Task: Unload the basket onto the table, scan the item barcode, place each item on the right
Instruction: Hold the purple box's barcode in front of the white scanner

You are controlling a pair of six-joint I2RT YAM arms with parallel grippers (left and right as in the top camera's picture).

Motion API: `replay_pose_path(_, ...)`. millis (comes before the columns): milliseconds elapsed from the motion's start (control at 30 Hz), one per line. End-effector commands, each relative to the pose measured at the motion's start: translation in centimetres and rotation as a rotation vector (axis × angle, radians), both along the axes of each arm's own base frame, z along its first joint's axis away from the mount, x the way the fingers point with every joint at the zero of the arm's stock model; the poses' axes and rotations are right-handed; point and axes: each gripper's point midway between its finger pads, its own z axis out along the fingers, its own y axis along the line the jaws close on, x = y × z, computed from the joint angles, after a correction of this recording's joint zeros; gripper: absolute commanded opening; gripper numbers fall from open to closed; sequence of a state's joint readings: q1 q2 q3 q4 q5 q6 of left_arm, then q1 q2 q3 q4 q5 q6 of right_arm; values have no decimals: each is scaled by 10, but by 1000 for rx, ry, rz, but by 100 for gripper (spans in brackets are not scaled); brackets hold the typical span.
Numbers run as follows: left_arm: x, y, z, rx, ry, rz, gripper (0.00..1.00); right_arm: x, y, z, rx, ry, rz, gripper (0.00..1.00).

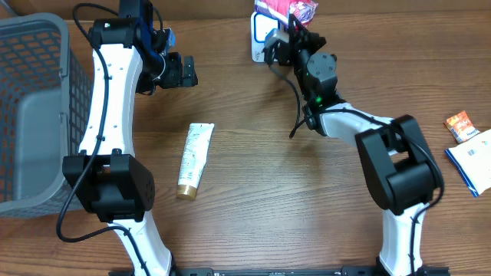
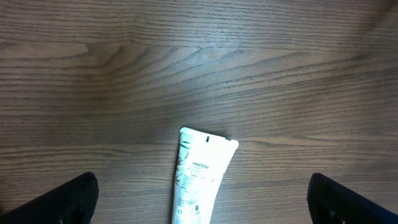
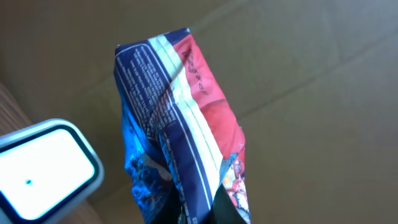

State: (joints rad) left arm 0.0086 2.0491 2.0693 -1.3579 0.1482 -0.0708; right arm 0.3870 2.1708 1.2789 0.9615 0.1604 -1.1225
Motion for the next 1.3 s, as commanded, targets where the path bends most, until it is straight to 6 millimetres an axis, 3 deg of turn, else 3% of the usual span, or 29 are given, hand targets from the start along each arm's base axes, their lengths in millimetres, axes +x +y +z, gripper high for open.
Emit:
replay_pose_path(0, 2, 2, 11, 8, -34, -17, 100, 4, 10, -10, -203, -95, -3, 4)
replay_pose_path(133, 2, 2, 11, 8, -34, -17, 100, 3, 19, -33, -275, -129, 25, 4)
replay_pose_path(267, 2, 2, 11, 8, -34, -17, 100, 2, 23, -40, -261, -107, 35, 4)
replay_pose_path(1033, 2, 2, 11, 8, -34, -17, 100, 6, 32, -18, -231, -154, 69, 4)
replay_pose_path(1167, 2, 2, 11, 8, -34, -17, 100, 10, 29, -22, -238, -128, 51, 4)
replay_pose_path(1267, 2, 2, 11, 8, -34, -17, 100, 10, 21, -9, -181, -157, 4, 4)
